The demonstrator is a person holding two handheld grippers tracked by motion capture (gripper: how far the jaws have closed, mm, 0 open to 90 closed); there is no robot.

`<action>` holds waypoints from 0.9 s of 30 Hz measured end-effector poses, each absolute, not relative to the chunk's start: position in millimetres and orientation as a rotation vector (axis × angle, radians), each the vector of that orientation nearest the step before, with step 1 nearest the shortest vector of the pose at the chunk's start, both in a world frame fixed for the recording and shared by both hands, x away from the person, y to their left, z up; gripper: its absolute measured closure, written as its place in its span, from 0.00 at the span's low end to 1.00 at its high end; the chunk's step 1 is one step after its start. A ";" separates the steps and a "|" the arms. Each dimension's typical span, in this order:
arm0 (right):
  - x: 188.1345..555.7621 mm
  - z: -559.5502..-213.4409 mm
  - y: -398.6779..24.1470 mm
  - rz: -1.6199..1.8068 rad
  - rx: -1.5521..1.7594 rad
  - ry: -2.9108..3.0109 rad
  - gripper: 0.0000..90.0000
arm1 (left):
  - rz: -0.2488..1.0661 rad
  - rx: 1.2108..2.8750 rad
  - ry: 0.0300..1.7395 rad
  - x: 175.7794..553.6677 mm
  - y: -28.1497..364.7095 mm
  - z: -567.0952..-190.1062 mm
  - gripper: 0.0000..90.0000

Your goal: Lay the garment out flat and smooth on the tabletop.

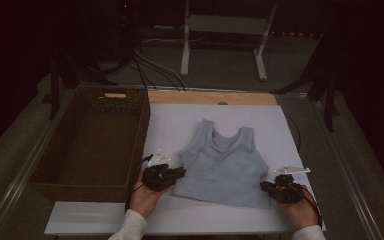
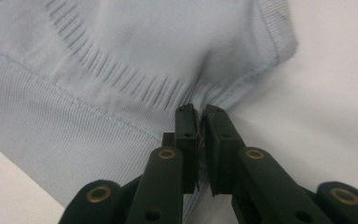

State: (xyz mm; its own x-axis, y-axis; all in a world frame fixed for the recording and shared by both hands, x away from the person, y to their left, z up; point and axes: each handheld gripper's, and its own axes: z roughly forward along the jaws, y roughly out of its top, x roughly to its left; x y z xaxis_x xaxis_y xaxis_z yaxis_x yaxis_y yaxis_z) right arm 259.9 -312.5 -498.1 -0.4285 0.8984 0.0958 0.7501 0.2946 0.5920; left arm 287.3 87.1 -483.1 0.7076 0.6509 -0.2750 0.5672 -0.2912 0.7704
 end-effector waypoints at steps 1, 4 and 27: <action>259.6 -497.1 -313.6 0.846 1.514 2.302 0.94 | 0.111 1.977 0.933 287.1 86.5 -483.4 0.96; 259.7 -495.7 -316.5 0.856 1.519 2.291 0.94 | 0.108 1.978 0.931 286.6 85.7 -483.9 0.96; 254.3 -487.2 -330.2 0.889 1.547 2.204 0.94 | 0.061 1.982 0.913 276.9 76.1 -489.5 0.95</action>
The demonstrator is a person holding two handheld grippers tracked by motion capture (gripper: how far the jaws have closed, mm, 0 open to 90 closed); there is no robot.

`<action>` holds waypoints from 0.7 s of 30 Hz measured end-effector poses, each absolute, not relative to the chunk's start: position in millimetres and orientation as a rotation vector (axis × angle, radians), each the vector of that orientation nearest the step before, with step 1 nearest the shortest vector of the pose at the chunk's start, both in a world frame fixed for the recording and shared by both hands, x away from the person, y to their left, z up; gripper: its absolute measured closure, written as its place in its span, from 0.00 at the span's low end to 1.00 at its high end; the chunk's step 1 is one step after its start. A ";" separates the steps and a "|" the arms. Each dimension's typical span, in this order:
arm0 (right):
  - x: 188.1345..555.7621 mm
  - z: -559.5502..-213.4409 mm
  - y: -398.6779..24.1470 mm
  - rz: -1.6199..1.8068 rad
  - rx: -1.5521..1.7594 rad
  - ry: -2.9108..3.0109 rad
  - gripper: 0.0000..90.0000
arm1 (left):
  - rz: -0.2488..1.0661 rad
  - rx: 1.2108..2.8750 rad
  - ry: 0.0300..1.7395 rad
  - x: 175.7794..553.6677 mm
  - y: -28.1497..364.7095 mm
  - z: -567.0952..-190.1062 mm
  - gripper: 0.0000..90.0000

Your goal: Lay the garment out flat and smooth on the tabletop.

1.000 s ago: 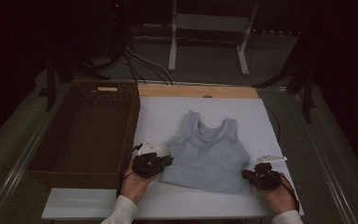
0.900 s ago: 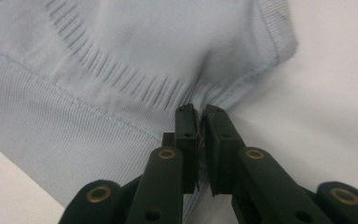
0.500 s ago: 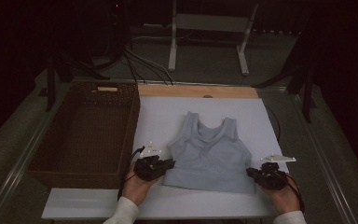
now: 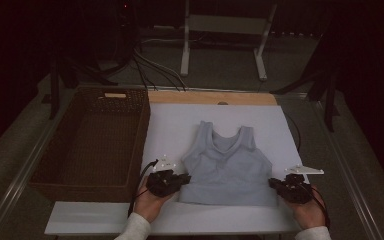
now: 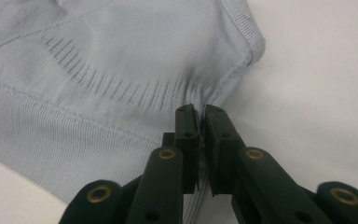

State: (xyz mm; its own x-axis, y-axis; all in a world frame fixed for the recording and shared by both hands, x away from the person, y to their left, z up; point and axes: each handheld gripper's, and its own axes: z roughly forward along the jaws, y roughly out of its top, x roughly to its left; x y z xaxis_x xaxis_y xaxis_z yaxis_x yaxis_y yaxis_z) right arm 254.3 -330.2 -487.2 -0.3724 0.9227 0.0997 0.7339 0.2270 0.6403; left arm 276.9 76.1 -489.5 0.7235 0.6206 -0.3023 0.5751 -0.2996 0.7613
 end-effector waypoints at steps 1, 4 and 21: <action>254.2 -487.2 -330.4 0.890 1.548 2.202 0.94 | 0.061 1.981 0.910 276.4 75.5 -489.6 0.95; 252.3 -486.3 -331.0 0.893 1.549 2.190 0.94 | 0.062 1.983 0.906 275.4 74.1 -489.7 0.94; 243.9 -488.1 -337.4 0.916 1.567 2.155 0.93 | 0.079 1.927 0.906 274.1 74.0 -489.2 0.54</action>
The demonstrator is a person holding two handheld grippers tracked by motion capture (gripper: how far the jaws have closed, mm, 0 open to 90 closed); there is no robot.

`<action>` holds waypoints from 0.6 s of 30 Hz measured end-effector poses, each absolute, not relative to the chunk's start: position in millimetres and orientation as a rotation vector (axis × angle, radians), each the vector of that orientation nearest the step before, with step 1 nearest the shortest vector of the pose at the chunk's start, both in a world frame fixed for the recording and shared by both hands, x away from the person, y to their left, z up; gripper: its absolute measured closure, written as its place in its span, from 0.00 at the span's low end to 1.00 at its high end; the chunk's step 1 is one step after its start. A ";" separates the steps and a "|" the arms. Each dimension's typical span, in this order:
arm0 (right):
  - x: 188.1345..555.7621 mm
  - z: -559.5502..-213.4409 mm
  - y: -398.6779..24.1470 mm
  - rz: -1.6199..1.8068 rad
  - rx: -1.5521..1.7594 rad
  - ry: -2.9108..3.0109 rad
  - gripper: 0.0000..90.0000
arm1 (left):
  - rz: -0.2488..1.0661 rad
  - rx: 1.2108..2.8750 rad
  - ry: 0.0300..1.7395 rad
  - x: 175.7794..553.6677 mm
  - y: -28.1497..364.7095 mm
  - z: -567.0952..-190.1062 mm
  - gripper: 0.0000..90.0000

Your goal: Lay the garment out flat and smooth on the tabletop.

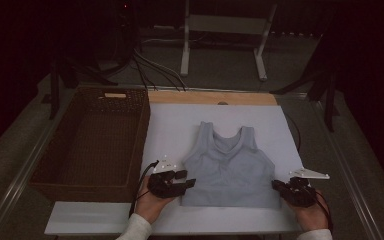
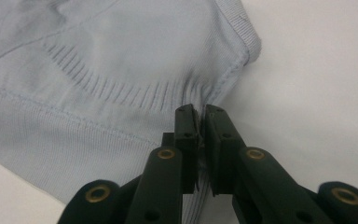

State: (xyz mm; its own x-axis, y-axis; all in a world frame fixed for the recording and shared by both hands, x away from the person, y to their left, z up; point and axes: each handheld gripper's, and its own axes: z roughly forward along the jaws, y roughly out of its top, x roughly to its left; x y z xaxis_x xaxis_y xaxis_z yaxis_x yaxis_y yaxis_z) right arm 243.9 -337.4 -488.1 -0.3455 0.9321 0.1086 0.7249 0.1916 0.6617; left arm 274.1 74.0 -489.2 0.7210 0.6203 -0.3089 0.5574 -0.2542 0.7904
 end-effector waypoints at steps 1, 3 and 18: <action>243.2 -487.9 -337.4 0.920 1.565 2.153 0.93 | 0.084 1.917 0.908 274.3 74.7 -488.7 0.52; 241.5 -487.5 -337.4 0.925 1.560 2.145 0.91 | 0.089 1.903 0.911 274.8 76.3 -487.6 0.49; 235.3 -481.1 -335.4 1.070 1.499 2.043 0.38 | 0.167 1.823 0.958 276.5 83.9 -483.4 0.25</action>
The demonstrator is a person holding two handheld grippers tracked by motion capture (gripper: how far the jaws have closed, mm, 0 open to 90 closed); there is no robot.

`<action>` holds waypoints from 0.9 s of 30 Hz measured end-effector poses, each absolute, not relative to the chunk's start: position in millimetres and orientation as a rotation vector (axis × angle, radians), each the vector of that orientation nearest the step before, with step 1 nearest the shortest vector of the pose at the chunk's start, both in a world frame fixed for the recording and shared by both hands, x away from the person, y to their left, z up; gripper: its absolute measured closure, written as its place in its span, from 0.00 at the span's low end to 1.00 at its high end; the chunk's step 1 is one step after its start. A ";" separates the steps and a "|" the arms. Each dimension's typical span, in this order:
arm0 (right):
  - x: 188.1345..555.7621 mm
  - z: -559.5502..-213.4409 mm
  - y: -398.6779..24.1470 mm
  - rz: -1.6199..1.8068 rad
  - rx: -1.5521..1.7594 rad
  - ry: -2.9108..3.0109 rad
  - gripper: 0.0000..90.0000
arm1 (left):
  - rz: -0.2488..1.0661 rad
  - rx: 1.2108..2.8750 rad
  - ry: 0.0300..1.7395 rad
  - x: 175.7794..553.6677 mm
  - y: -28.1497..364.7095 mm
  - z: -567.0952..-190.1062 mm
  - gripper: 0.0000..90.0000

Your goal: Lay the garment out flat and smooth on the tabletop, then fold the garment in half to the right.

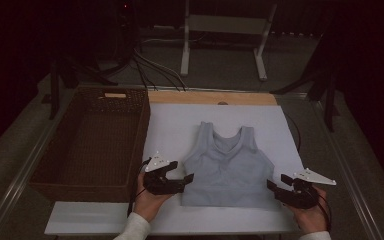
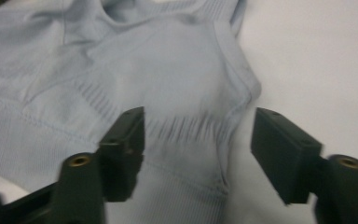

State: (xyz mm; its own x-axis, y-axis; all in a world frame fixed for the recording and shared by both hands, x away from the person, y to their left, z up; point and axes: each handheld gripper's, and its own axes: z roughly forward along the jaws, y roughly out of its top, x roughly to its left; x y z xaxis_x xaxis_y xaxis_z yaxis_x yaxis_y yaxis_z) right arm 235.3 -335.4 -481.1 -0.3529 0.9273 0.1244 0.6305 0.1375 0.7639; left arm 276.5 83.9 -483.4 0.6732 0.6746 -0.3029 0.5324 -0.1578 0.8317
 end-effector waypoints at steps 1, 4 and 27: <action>234.7 -480.1 -334.3 1.077 1.494 2.033 0.35 | 0.175 1.821 0.961 276.4 83.9 -483.5 0.24; 234.1 -478.1 -331.6 1.096 1.492 2.013 0.23 | 0.186 1.819 0.978 276.8 84.0 -484.4 0.19; 231.0 -471.9 -330.8 1.178 1.462 1.941 0.10 | 0.155 1.878 1.047 283.1 69.7 -501.7 0.18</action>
